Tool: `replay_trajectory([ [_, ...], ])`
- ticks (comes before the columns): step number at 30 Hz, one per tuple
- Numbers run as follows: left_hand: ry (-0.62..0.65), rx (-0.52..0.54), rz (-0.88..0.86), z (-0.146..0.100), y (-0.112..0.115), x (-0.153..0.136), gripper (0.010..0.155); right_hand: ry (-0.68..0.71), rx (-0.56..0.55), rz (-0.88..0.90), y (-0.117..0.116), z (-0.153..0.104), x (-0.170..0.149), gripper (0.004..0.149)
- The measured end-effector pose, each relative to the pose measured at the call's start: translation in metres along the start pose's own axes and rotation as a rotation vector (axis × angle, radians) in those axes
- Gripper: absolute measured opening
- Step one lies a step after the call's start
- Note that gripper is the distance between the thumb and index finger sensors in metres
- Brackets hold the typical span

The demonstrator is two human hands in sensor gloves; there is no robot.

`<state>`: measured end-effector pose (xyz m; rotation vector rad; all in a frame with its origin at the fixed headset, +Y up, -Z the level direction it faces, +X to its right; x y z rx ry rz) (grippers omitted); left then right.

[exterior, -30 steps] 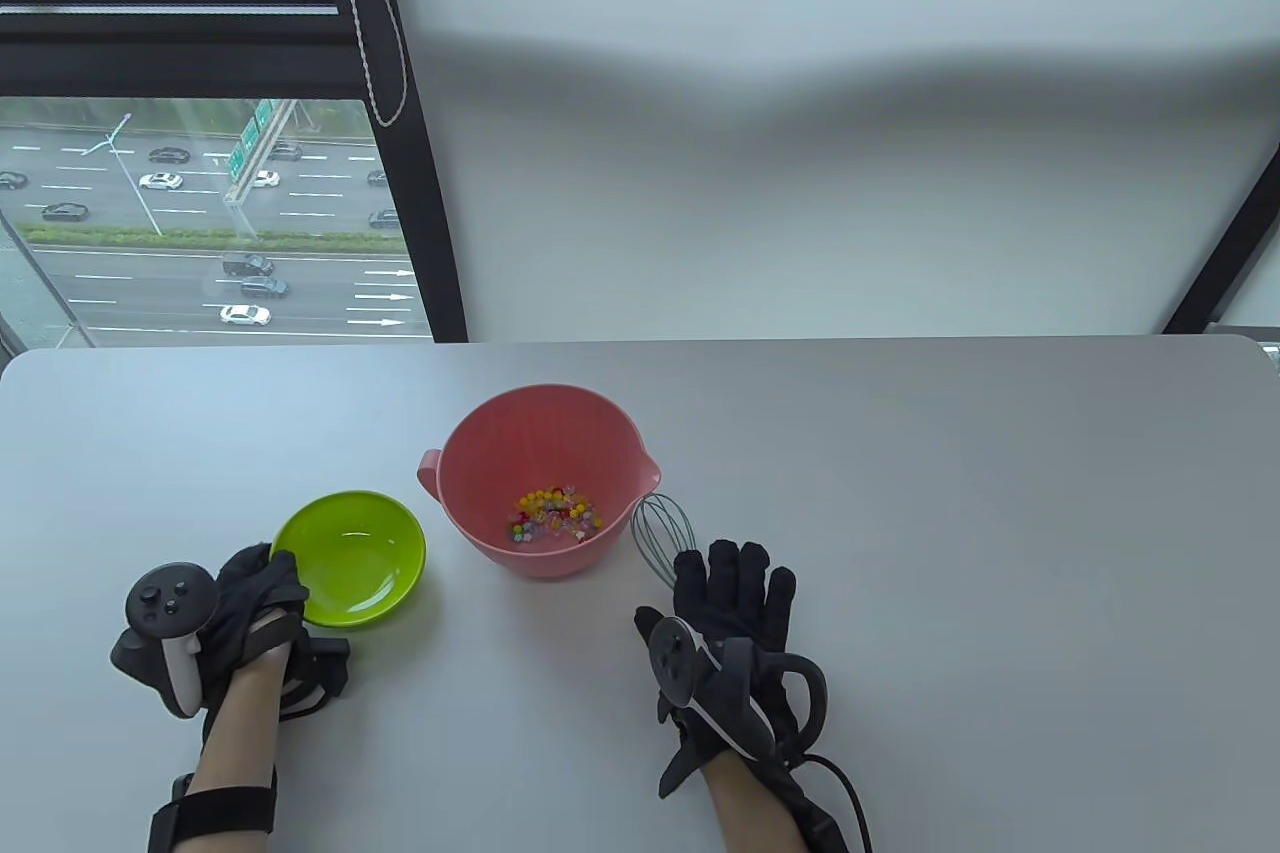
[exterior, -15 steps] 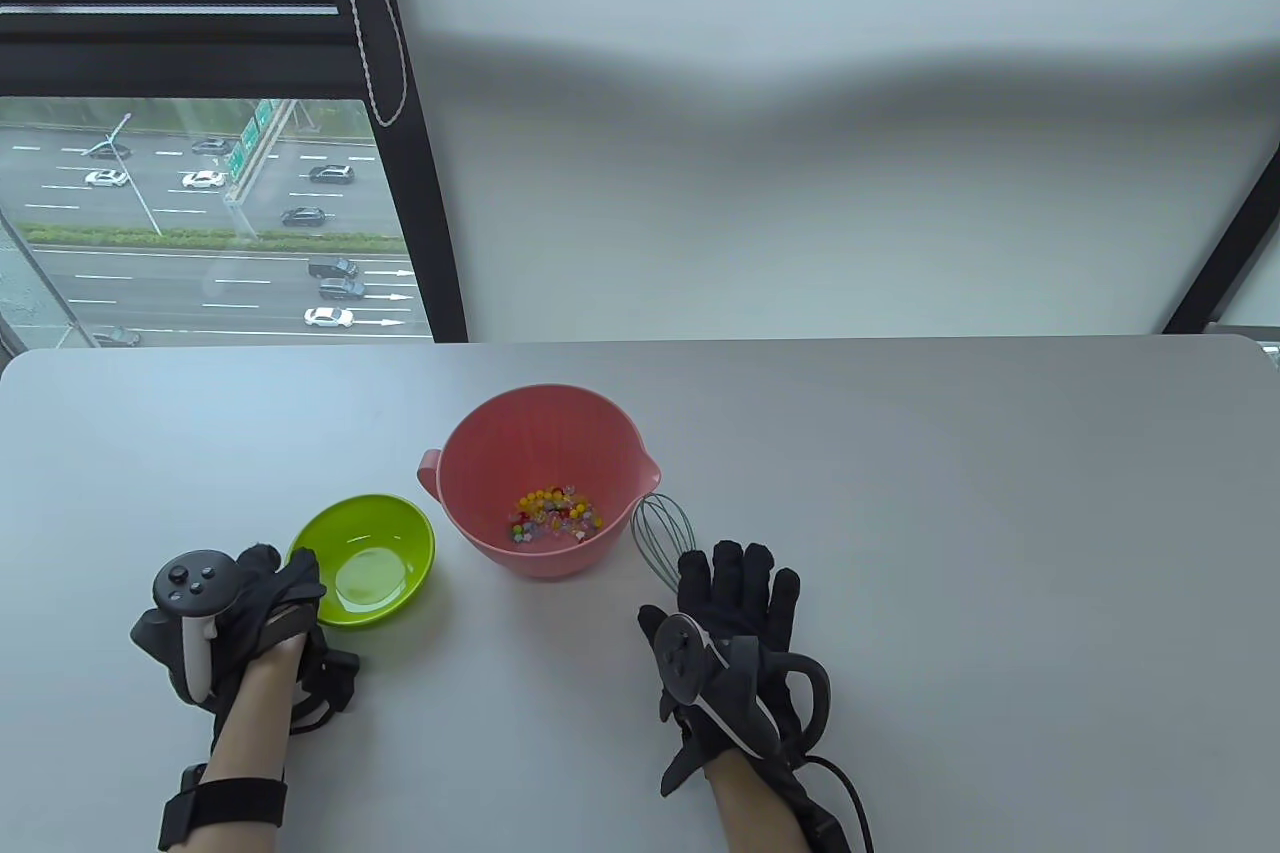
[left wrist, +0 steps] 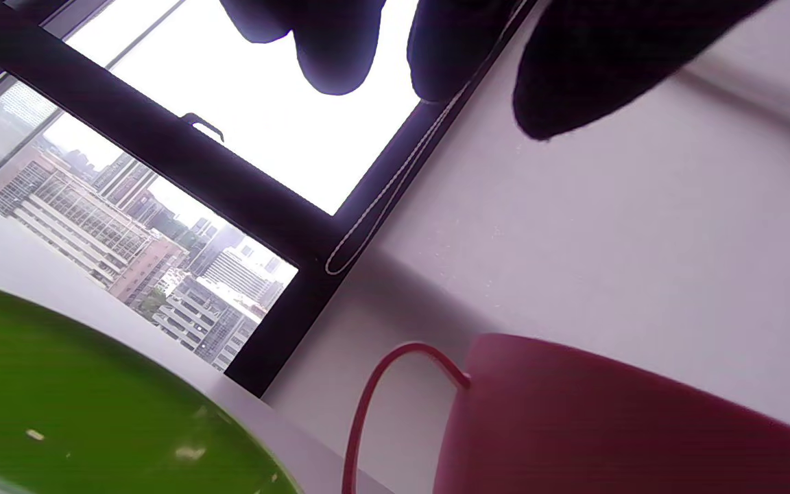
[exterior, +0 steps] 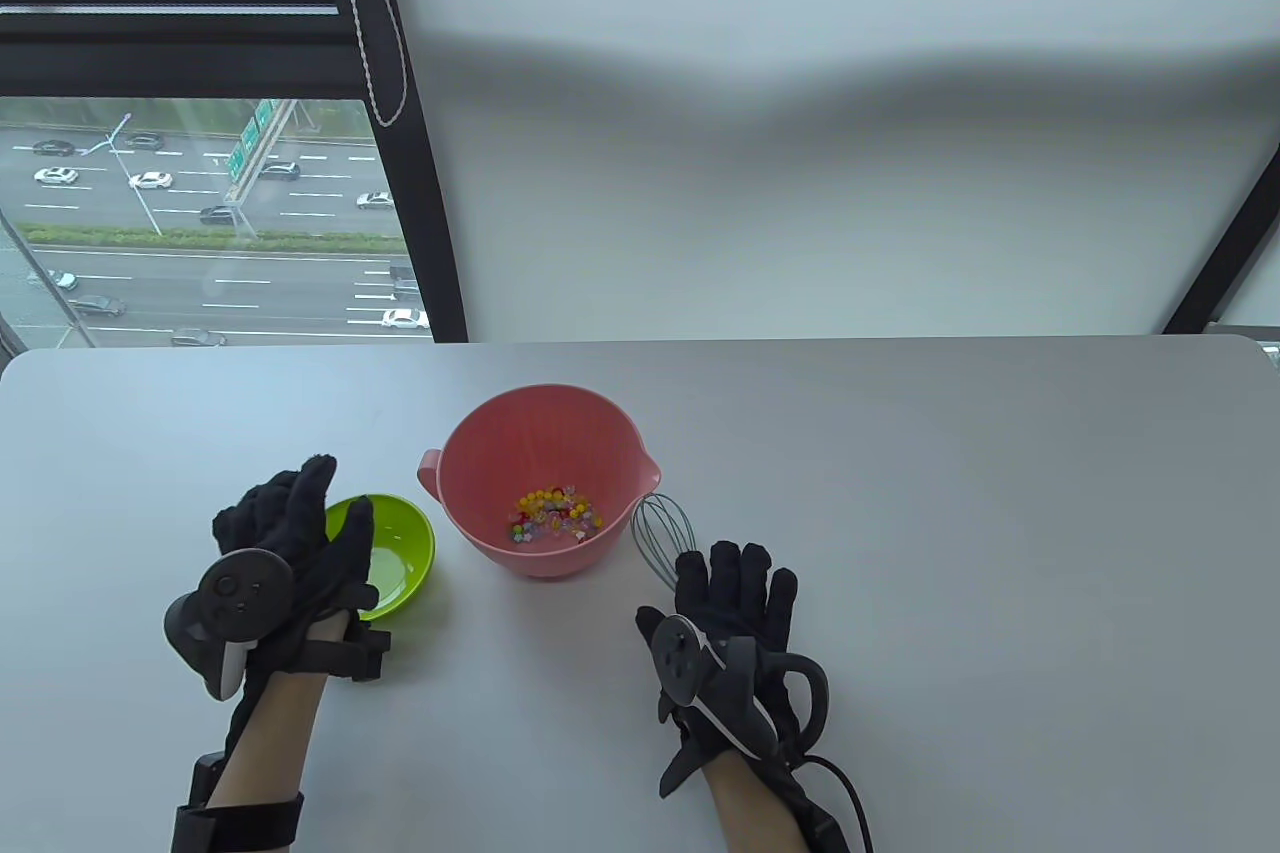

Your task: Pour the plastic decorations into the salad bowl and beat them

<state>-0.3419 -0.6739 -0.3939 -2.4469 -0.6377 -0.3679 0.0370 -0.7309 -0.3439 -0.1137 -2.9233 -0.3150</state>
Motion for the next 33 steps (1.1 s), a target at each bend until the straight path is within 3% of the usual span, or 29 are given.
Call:
replay_trajectory([
  [6,0.359,-0.270,0.236,0.011,0.023,0.047,0.066,-0.001,0.005,0.004,0.000,0.000,0.000,0.073],
  [13,0.513,-0.421,0.357,0.011,0.048,0.080,0.074,0.001,0.007,0.010,-0.001,0.000,0.000,0.072],
  [19,0.579,-0.516,0.376,0.009,0.065,0.094,0.063,0.003,0.008,0.015,-0.001,0.001,0.000,0.073],
  [27,0.590,-0.527,0.317,0.011,0.070,0.098,0.055,0.004,0.016,0.021,-0.002,0.001,0.000,0.073],
  [33,0.678,-0.407,0.419,0.007,0.070,0.109,0.046,-0.001,0.022,0.024,-0.002,0.001,-0.001,0.073],
])
Point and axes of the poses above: the tracker on the back of each hand, its own x axis roughly to the thumb side, its own z axis roughly from the wrist to the fingertips, y = z × x, the point moved 2 cm from there along z, roughly from the wrist to the fingertips, and after that the axes turned 14 degrees about y, right-handed, at the moved point
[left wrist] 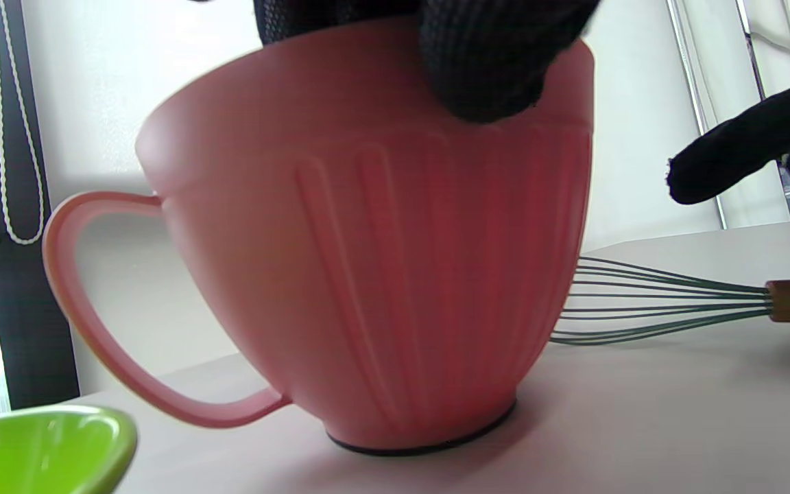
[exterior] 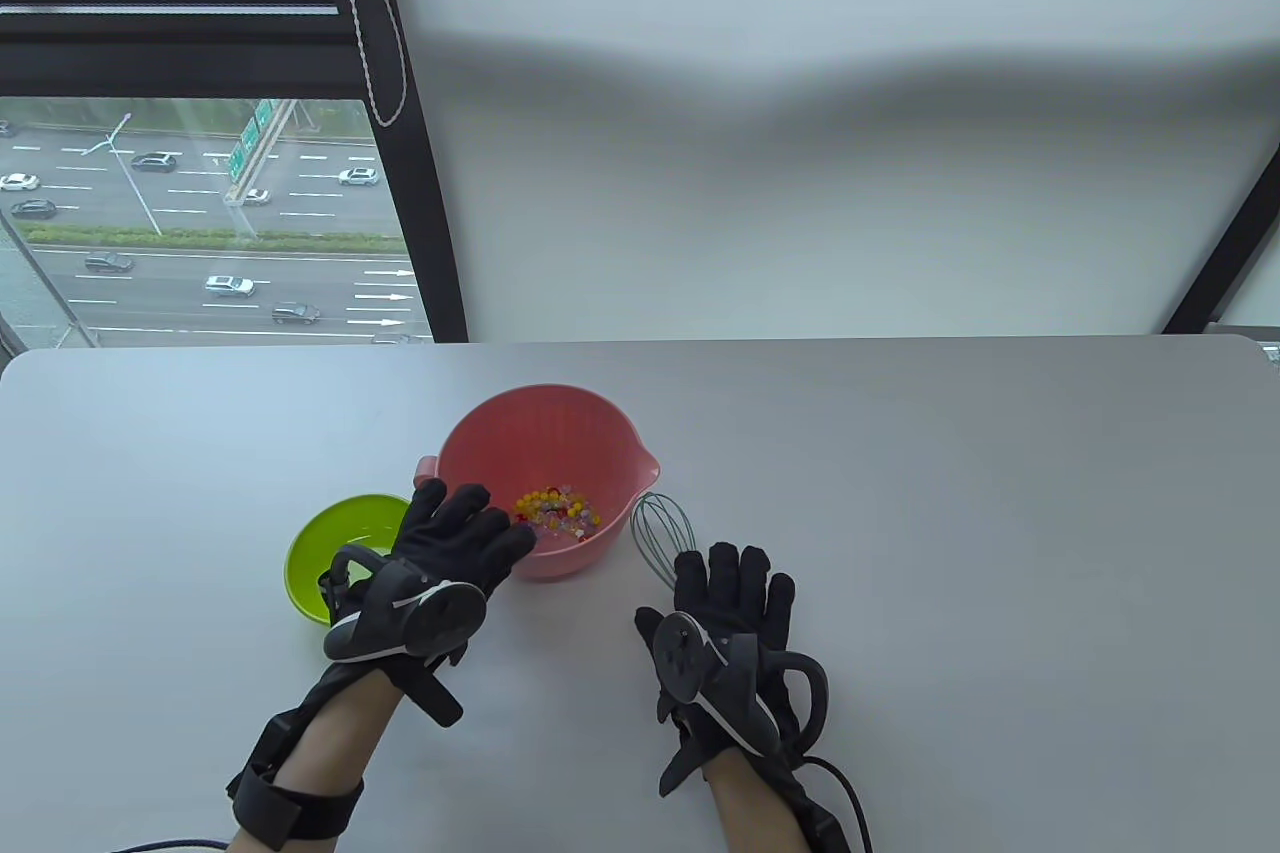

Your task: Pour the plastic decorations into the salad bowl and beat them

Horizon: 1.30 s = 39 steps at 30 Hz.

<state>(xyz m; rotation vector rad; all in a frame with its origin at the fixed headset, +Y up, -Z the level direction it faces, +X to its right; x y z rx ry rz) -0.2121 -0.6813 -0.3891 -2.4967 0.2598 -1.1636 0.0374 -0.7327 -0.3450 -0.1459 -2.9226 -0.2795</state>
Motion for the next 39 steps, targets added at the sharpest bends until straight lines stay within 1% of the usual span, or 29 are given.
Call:
replay_trajectory([
  [2,0.001,0.016,0.044,-0.002,-0.002,0.004,0.045,-0.001,0.001,0.000,0.000,0.000,0.000,0.073],
  [4,-0.005,0.046,0.049,-0.005,-0.005,0.007,0.046,-0.001,0.002,-0.001,0.000,0.000,0.000,0.073],
  [9,-0.026,0.041,0.065,-0.013,-0.018,0.013,0.045,-0.003,-0.001,-0.005,0.000,0.000,0.000,0.073],
  [16,-0.004,0.102,0.090,-0.026,-0.041,0.029,0.046,-0.016,-0.016,-0.003,0.002,0.000,-0.004,0.073],
  [22,0.036,0.151,0.093,-0.037,-0.054,0.046,0.046,-0.037,-0.033,-0.006,0.005,0.000,-0.011,0.073],
  [29,0.063,0.169,0.080,-0.050,-0.058,0.061,0.046,-0.064,-0.050,-0.001,0.007,-0.001,-0.019,0.073],
  [37,0.096,0.128,0.083,-0.058,-0.056,0.073,0.046,-0.076,-0.048,0.005,0.008,-0.001,-0.022,0.073],
  [39,0.100,0.128,0.082,-0.059,-0.055,0.075,0.046,-0.075,-0.018,0.018,0.008,0.000,-0.023,0.073],
])
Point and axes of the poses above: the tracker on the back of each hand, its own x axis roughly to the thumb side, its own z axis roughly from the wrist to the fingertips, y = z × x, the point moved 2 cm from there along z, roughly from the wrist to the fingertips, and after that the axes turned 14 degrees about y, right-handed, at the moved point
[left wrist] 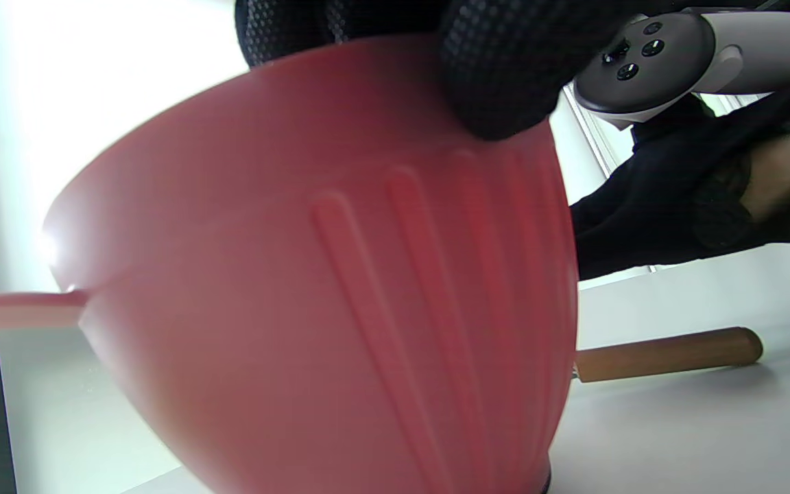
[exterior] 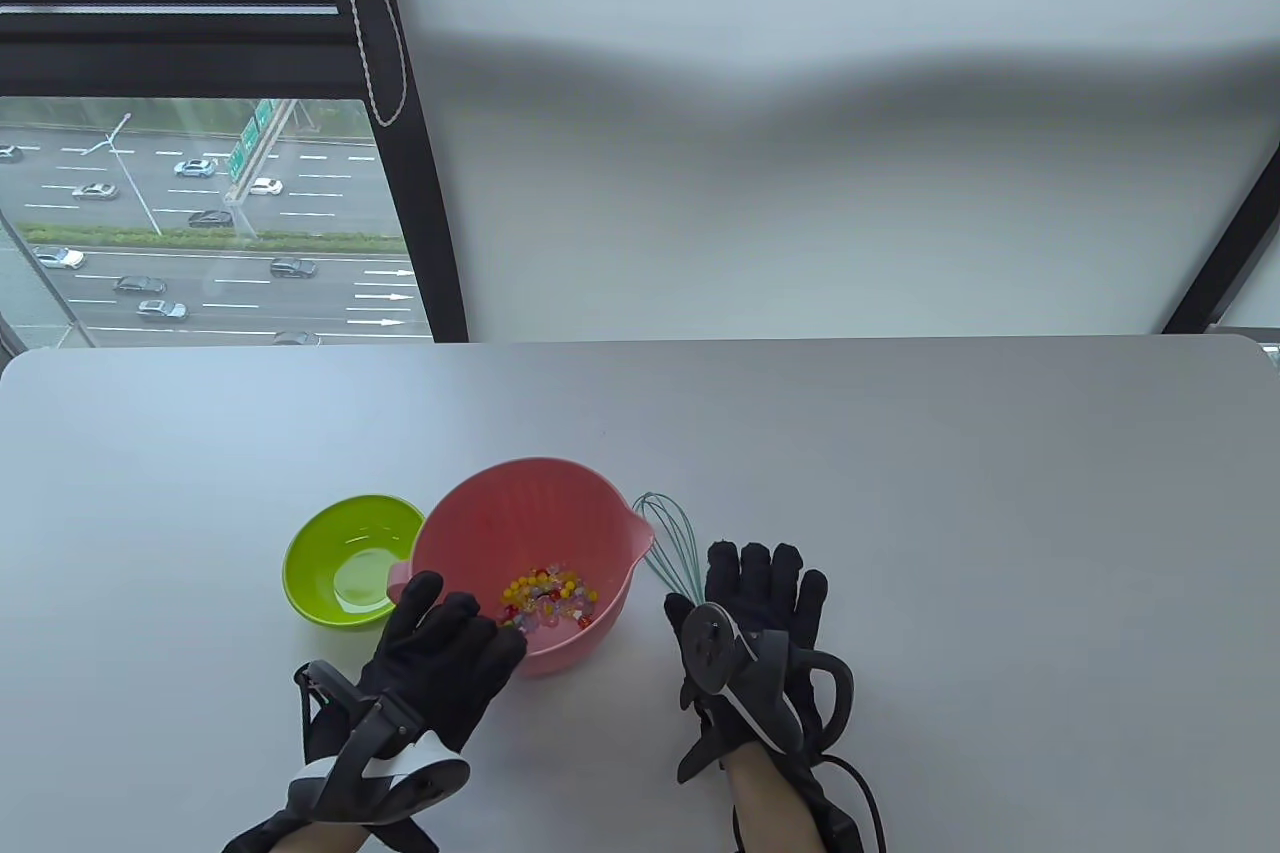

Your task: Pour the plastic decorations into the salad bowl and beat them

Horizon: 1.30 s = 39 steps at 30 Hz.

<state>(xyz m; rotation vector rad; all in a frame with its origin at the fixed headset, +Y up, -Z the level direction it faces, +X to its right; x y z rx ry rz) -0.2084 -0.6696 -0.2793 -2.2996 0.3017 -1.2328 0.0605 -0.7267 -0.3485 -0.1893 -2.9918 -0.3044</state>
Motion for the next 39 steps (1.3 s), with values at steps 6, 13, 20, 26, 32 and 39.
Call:
replay_trajectory([
  [6,0.046,-0.036,-0.027,0.004,0.006,0.009,0.045,-0.051,0.209,-0.010,-0.005,0.003,-0.004,0.078],
  [13,-0.036,0.069,-0.303,-0.005,0.008,-0.015,0.065,-0.086,0.361,-0.030,-0.016,0.006,-0.007,0.079],
  [20,-0.453,0.161,-0.454,-0.027,0.025,-0.082,0.076,-0.095,0.487,-0.056,-0.027,0.008,-0.006,0.081],
  [26,-0.602,0.267,-0.760,-0.046,0.066,-0.094,0.075,-0.079,0.525,-0.050,-0.027,0.008,-0.005,0.077],
  [32,-0.648,0.219,-0.850,-0.050,0.084,-0.095,0.076,-0.065,0.487,-0.022,-0.026,0.008,-0.007,0.070],
  [39,-0.661,0.243,-0.867,-0.053,0.089,-0.092,0.071,-0.076,0.167,0.062,-0.009,0.005,-0.011,0.063],
])
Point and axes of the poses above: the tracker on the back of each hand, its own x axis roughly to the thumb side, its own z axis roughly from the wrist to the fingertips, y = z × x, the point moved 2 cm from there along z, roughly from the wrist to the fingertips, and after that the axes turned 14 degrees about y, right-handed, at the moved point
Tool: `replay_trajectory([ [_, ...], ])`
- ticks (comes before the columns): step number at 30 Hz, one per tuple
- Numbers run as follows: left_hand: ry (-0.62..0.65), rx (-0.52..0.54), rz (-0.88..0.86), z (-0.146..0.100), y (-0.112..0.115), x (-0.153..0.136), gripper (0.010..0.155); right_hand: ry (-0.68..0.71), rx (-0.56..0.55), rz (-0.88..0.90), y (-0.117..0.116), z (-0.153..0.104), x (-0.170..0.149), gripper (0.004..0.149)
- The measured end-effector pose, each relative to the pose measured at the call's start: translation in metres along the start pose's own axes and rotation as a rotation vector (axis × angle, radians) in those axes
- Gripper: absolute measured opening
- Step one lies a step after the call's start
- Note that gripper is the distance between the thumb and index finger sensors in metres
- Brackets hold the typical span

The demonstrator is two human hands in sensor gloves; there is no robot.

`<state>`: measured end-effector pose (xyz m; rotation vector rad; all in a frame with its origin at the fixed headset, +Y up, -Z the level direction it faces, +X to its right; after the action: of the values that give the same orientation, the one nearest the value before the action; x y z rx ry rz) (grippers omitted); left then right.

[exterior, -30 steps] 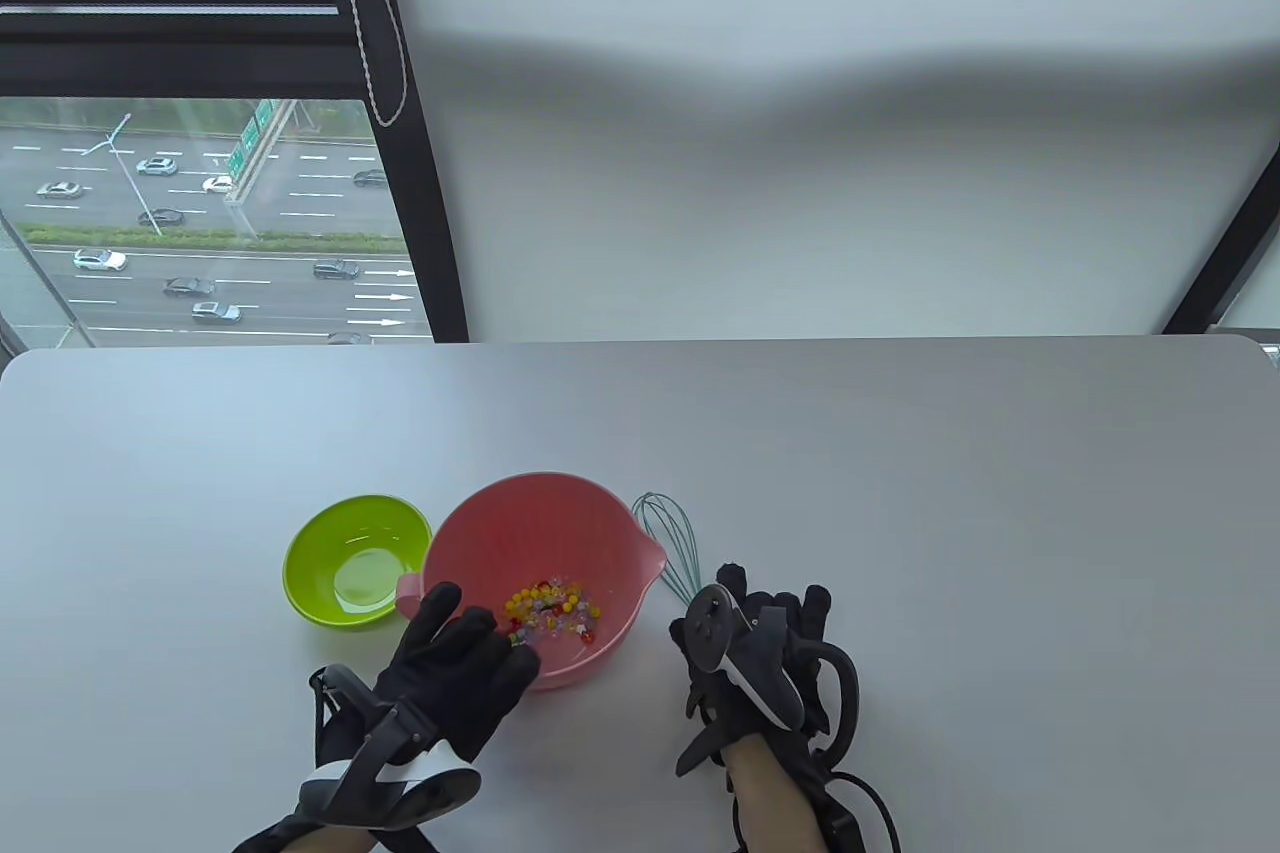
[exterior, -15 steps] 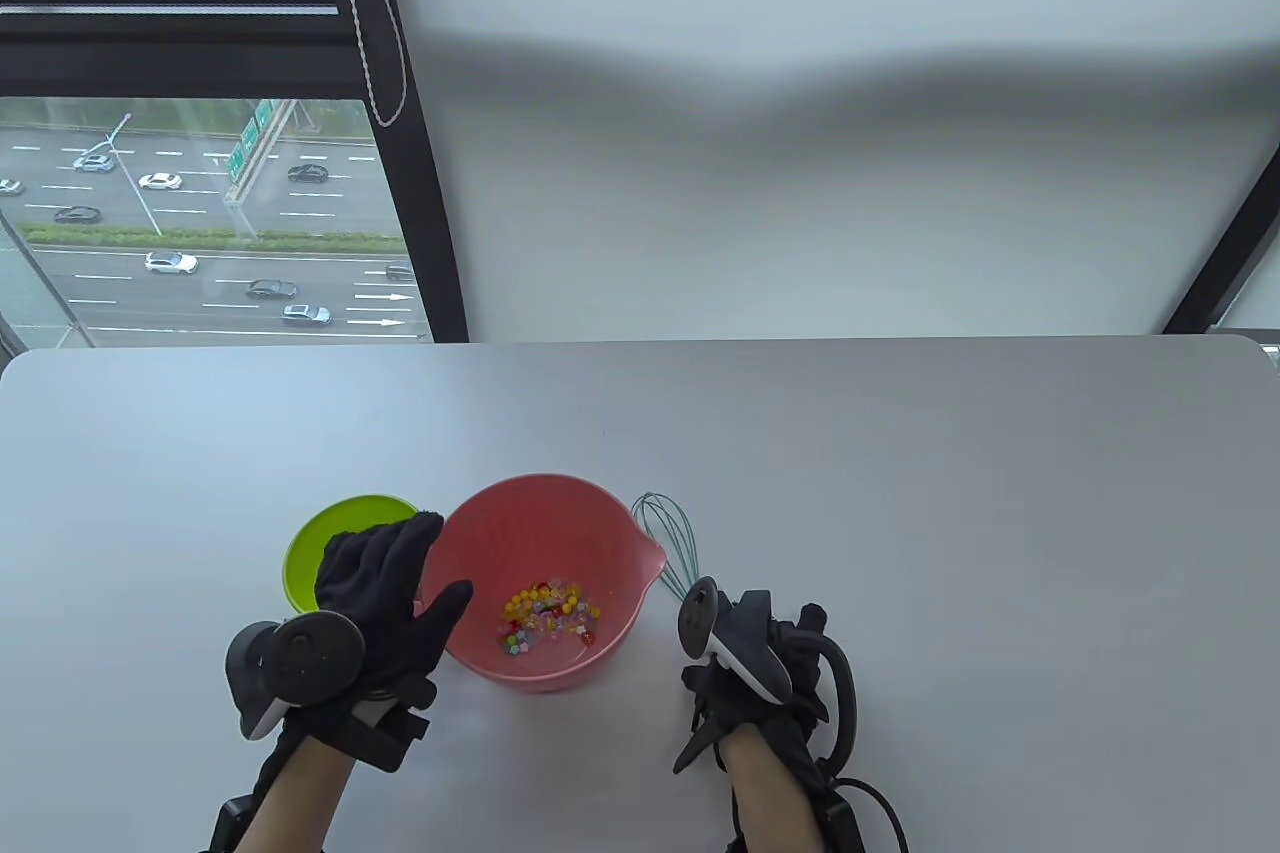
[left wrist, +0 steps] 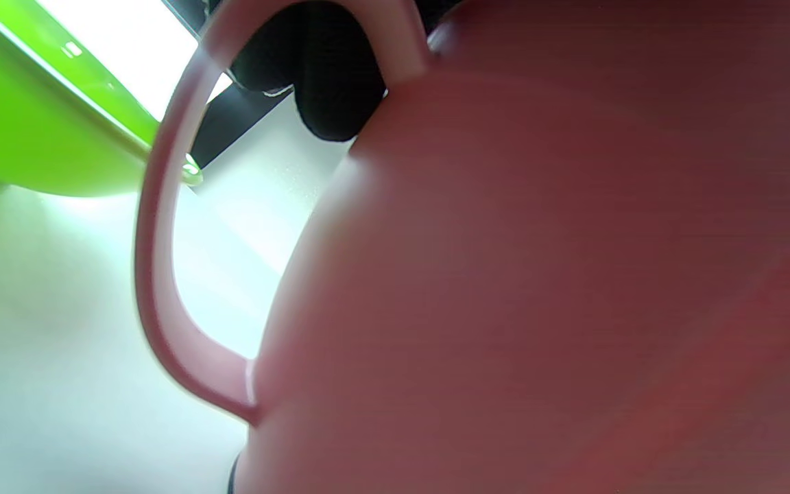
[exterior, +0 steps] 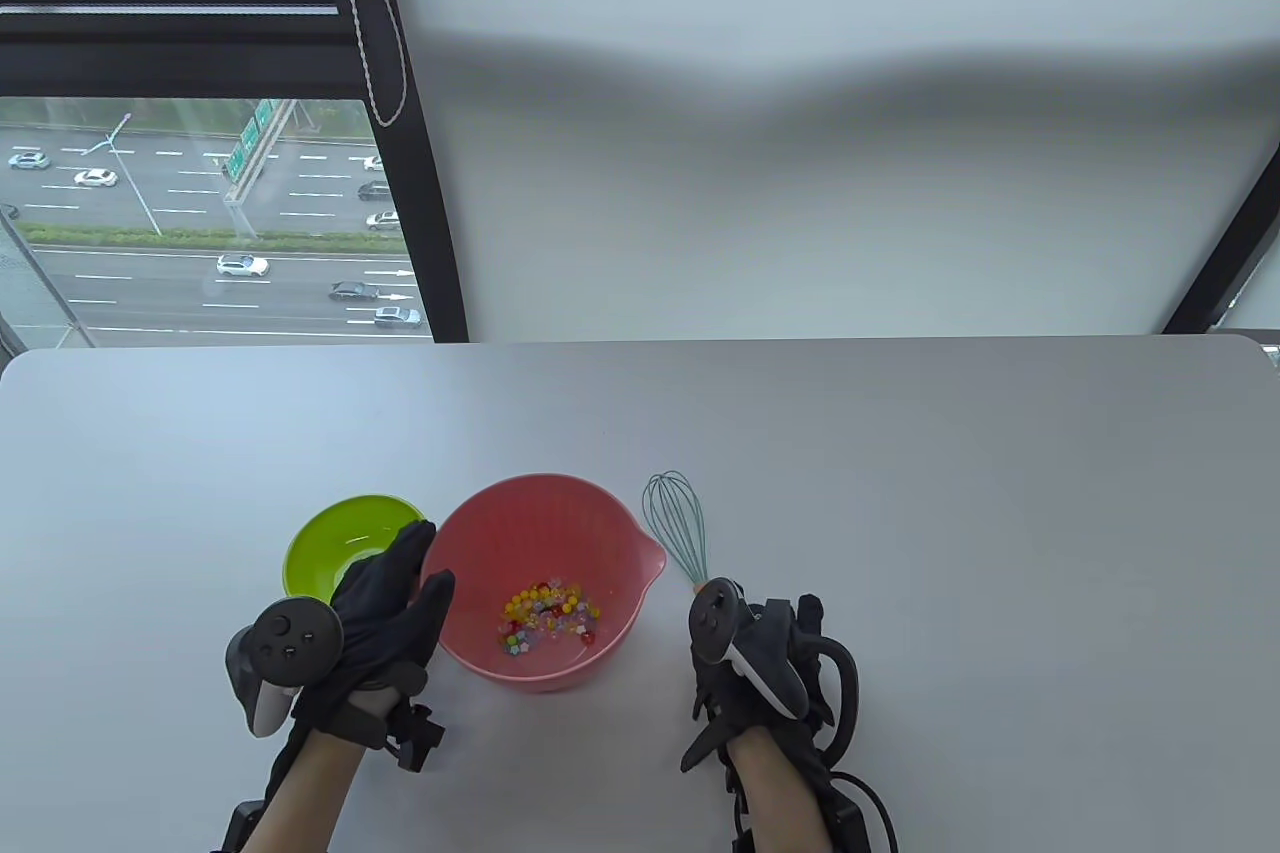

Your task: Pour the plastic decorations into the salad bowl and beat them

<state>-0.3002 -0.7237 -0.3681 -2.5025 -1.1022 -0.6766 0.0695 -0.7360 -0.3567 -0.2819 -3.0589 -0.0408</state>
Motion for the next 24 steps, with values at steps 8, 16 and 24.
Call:
replay_trajectory([
  [8,-0.010,0.019,-0.030,-0.001,0.001,-0.004,0.066,0.056,-0.512,0.086,0.033,-0.023,-0.005,0.058],
  [16,-0.014,0.041,-0.021,-0.002,-0.003,-0.006,0.063,0.244,-0.879,0.271,0.055,-0.052,0.007,0.055],
  [24,-0.013,0.063,-0.001,-0.003,-0.005,-0.007,0.061,0.412,-0.922,0.304,0.057,-0.059,0.030,0.050],
])
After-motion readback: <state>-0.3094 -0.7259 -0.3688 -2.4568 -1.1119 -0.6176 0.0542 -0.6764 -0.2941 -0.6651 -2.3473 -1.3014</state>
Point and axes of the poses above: the tracker on the back of each hand, its own x axis roughly to the thumb side, its own z axis roughly from the wrist to the fingertips, y = z × x, the point moved 2 cm from there along z, roughly from the wrist to the fingertips, and after that the axes turned 14 degrees about y, right-handed, at the moved point
